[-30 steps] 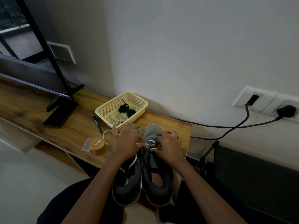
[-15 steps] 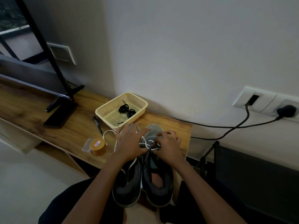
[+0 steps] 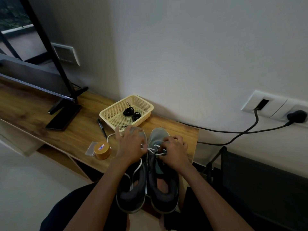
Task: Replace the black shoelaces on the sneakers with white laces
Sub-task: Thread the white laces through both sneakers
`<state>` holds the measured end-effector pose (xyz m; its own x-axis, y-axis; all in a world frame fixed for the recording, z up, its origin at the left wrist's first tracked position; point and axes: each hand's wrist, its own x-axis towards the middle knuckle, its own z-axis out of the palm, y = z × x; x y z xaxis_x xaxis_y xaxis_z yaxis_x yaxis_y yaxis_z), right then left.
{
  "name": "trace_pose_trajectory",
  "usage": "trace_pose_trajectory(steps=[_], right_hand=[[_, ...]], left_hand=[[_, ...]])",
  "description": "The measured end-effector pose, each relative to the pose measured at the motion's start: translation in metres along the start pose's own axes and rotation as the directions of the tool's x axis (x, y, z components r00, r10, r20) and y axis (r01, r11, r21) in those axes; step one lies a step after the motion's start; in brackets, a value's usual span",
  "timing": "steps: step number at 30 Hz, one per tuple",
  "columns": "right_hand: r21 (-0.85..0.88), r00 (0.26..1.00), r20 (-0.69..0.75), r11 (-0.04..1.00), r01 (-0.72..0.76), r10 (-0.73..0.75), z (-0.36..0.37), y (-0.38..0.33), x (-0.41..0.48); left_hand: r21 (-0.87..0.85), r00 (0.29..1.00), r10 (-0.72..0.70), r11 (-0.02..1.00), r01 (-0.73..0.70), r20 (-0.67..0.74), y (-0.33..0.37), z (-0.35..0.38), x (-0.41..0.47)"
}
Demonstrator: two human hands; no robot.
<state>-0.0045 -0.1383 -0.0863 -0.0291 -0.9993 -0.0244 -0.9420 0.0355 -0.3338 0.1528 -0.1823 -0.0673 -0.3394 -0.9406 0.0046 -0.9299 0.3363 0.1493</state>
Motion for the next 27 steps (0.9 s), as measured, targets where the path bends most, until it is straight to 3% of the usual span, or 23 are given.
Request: trace_pose_trajectory(steps=[2, 4, 8, 10, 17, 21, 23, 27], right_hand=[[0.012, 1.000, -0.001, 1.000, -0.006, 0.006, 0.001, 0.001, 0.000], [0.008, 1.000, 0.001, 1.000, -0.012, 0.012, 0.002, 0.001, 0.001], [0.008, 1.000, -0.005, 1.000, -0.016, 0.016, 0.002, 0.000, 0.002], [0.013, 1.000, -0.001, 1.000, -0.008, 0.008, 0.001, -0.001, 0.002], [0.012, 1.000, 0.008, 1.000, -0.001, 0.001, 0.001, -0.001, 0.002], [0.004, 1.000, 0.005, 1.000, -0.008, 0.008, 0.002, 0.001, 0.002], [0.002, 1.000, 0.008, 1.000, -0.013, 0.013, 0.002, 0.002, 0.002], [-0.002, 1.000, 0.010, 1.000, -0.007, 0.007, 0.001, 0.000, 0.003]], left_hand=[[-0.019, 0.986, -0.149, 0.989, 0.148, -0.068, -0.007, -0.002, 0.003], [-0.094, 0.975, -0.219, 0.972, 0.214, -0.047, -0.014, -0.001, 0.005], [-0.238, 0.999, 0.018, 0.971, -0.011, 0.029, -0.012, 0.004, 0.006], [-0.208, 0.996, 0.067, 0.977, -0.054, 0.054, -0.005, 0.006, 0.003], [-0.073, 0.993, 0.054, 0.996, -0.047, 0.101, 0.005, 0.007, 0.000], [-0.104, 0.987, -0.158, 0.982, 0.157, -0.007, -0.009, -0.001, 0.004], [-0.100, 0.977, -0.214, 0.972, 0.213, 0.005, -0.016, -0.002, 0.006], [-0.203, 0.995, -0.039, 0.978, 0.057, 0.092, -0.010, 0.004, 0.005]])
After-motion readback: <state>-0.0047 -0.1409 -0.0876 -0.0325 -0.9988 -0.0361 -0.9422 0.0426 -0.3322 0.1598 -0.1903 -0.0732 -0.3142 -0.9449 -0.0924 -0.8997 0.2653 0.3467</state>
